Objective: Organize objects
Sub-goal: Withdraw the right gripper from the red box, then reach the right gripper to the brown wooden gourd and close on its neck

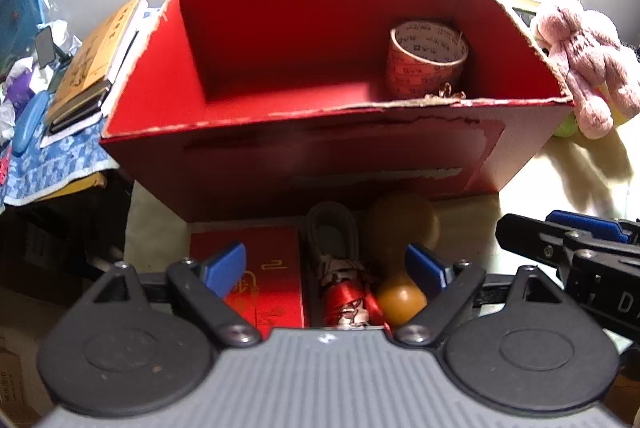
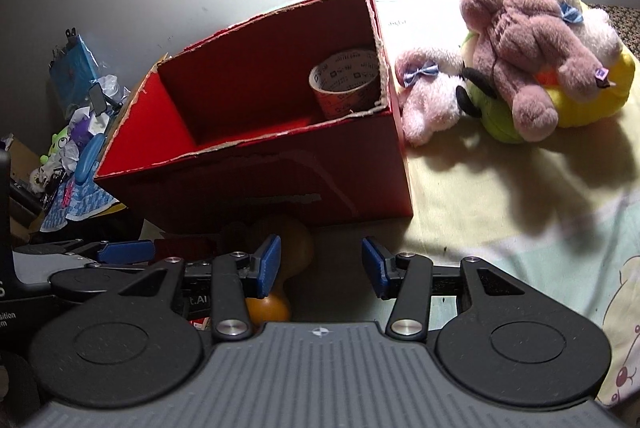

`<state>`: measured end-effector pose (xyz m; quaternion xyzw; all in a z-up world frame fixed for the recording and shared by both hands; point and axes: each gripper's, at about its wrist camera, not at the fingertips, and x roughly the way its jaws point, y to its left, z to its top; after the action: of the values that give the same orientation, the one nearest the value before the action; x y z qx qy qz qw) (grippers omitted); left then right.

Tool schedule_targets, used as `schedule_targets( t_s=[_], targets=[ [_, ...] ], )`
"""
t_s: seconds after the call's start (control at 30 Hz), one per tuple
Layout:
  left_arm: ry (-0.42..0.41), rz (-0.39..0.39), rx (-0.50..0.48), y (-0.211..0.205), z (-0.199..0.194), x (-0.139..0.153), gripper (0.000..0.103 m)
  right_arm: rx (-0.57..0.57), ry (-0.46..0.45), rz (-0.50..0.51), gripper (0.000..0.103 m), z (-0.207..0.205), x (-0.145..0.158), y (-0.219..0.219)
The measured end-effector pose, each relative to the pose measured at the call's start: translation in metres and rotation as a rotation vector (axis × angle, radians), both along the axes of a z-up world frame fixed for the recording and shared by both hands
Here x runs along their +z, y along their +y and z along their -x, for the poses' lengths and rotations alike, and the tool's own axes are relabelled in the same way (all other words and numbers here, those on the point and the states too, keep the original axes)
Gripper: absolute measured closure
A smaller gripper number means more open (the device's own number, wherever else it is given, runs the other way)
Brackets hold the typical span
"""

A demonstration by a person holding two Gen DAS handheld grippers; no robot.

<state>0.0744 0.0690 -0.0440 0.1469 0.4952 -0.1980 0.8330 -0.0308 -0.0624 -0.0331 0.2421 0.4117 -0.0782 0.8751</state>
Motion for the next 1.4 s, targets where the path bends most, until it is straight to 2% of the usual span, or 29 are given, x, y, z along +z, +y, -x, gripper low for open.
schedule_targets(
  t_s=[0.57, 0.7, 0.83, 1.0, 1.4],
  targets=[
    [0.039, 0.012, -0.065, 0.004, 0.007, -0.015, 0.014, -0.032, 0.062, -0.079, 0.053, 0.004, -0.019, -0.004],
    [0.066, 0.078, -0.091, 0.011, 0.009, -0.015, 0.015, -0.032, 0.071, -0.112, 0.053, 0.002, -0.024, -0.005],
    [0.094, 0.172, -0.122, 0.018, 0.011, -0.012, 0.025, -0.025, 0.071, -0.151, 0.053, 0.000, -0.029, -0.007],
    [0.106, 0.253, -0.150, 0.016, 0.011, -0.009, 0.030, -0.030, 0.078, -0.183, 0.053, -0.003, -0.035, -0.009],
    [0.129, 0.279, -0.202, -0.003, 0.007, -0.024, 0.031, -0.049, 0.079, -0.238, 0.052, -0.005, -0.047, -0.020]
  ],
)
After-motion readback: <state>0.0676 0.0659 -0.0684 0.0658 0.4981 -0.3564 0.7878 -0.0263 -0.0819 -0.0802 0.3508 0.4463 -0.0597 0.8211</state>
